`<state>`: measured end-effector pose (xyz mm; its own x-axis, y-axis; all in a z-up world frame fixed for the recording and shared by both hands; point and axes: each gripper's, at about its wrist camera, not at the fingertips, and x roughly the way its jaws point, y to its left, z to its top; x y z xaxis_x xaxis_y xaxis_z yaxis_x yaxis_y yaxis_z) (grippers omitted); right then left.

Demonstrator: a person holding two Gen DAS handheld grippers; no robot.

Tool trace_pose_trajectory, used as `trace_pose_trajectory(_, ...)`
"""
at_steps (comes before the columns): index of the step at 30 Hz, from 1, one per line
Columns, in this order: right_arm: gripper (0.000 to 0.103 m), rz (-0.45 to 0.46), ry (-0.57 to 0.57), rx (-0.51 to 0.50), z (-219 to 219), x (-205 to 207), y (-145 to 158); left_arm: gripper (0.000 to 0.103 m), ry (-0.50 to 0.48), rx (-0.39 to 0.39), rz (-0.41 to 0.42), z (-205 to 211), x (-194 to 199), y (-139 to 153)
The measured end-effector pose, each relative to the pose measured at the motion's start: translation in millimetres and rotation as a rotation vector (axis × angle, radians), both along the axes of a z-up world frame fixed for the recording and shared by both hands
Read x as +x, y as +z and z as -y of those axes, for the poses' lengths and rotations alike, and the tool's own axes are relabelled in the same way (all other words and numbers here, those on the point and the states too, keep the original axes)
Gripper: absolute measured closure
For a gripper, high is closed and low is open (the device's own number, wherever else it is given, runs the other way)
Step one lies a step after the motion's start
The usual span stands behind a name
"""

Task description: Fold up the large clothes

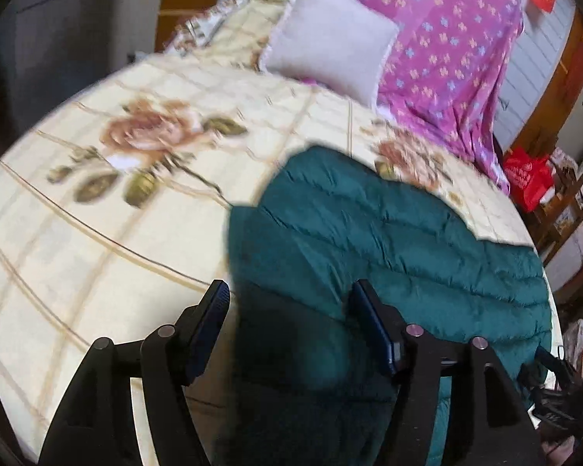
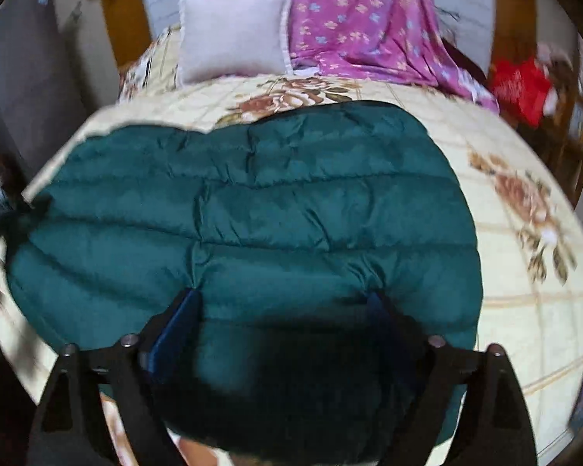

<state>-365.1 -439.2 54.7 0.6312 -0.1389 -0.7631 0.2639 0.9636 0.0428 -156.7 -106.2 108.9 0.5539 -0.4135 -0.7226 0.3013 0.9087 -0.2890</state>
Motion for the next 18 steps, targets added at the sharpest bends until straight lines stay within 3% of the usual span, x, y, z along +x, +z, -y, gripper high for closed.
trace_pose_trajectory(3,0.007,-0.003,-0.002,-0.029,-5.8,2.2,1.8,0.055,0.048,0.022,0.063,-18.6,-10.6,18.5)
trace_pose_trajectory(9,0.007,0.089,-0.056,0.029,-10.2,-16.8,24.5,0.055,0.055,0.079,0.183,-16.3,-59.2,35.9)
trace_pose_trajectory(15,0.007,0.161,-0.057,-0.012,-43.7,-40.2,39.4,0.055,0.019,0.072,0.199,13.8,-100.0,27.6)
trace_pose_trajectory(18,0.007,0.192,-0.057,-0.029,-56.1,-52.0,44.2,0.055,0.003,0.112,0.213,29.6,-116.0,23.5)
